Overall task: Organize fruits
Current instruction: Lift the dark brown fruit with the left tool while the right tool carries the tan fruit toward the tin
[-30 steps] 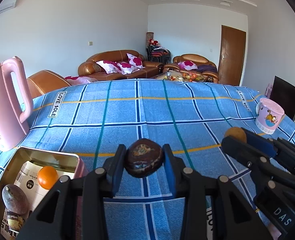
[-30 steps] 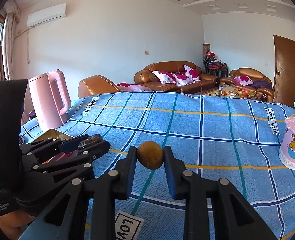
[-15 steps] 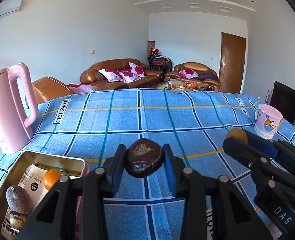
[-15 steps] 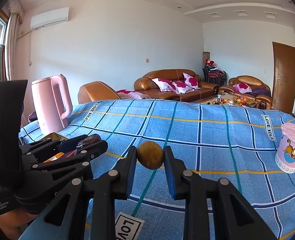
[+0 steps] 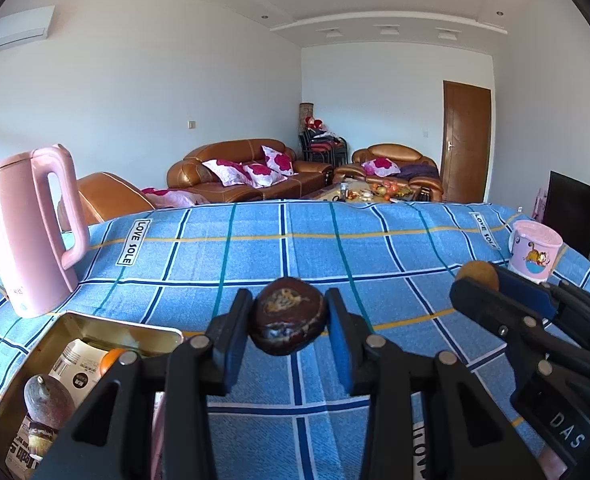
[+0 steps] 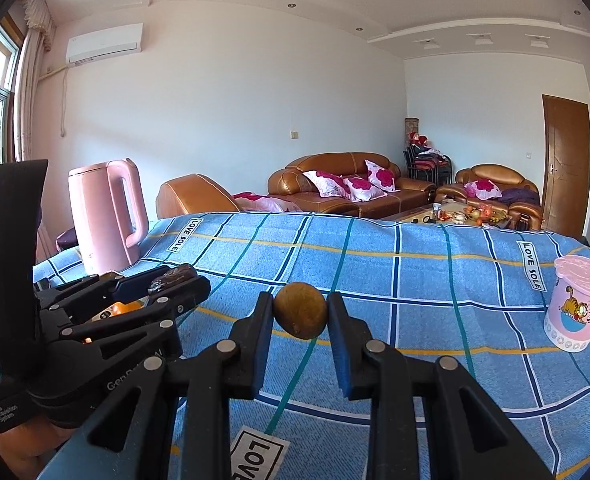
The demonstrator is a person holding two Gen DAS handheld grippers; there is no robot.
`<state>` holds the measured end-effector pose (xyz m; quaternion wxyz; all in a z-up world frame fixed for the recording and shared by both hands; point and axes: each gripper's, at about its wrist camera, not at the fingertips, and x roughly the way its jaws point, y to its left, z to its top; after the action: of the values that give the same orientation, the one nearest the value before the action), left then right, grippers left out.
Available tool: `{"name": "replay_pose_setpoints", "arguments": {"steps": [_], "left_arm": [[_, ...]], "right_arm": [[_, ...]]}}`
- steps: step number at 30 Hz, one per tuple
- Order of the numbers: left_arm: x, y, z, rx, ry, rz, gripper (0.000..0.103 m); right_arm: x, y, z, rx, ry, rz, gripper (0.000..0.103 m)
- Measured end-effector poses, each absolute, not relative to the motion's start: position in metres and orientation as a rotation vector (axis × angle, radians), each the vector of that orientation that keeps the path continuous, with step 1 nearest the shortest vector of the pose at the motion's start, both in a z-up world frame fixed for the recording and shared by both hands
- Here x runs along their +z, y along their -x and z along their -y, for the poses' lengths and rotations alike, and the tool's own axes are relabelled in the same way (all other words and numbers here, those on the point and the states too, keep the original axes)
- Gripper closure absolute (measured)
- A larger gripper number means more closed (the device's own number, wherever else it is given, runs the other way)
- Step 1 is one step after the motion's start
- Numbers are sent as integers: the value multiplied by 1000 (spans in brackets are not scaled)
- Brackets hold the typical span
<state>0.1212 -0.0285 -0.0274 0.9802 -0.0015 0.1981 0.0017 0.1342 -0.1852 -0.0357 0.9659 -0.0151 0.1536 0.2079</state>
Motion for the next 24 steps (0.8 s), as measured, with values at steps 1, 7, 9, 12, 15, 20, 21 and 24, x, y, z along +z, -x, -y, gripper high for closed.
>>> {"name": "replay_pose_setpoints", "arguments": {"steps": [1, 7, 9, 12, 15, 20, 21, 24], "left_arm": [[-27, -120, 29, 3, 2, -395, 64], [-25, -112, 33, -3, -21, -375, 64], [-25, -110, 34, -3, -26, -372, 64], [-25, -108, 33, -6, -14, -376, 64], [-25, -106, 30, -5, 1, -389, 64], [-25, -96, 27, -11, -1, -390, 64], [-25, -94, 26, -12, -1, -389, 64], [-25, -88, 23, -14, 4, -387, 64]], "right_arm": [[-35, -132, 185, 421, 34, -300, 74], [-35, -122, 182, 424, 63, -268, 74], [-35, -121, 182, 423, 61, -267, 74], [-35, -121, 182, 422, 62, -265, 74], [-35, -119, 181, 422, 67, -265, 74], [-35, -110, 179, 430, 70, -264, 74], [-35, -107, 177, 432, 72, -263, 74], [-36, -100, 172, 437, 78, -260, 74]]}}
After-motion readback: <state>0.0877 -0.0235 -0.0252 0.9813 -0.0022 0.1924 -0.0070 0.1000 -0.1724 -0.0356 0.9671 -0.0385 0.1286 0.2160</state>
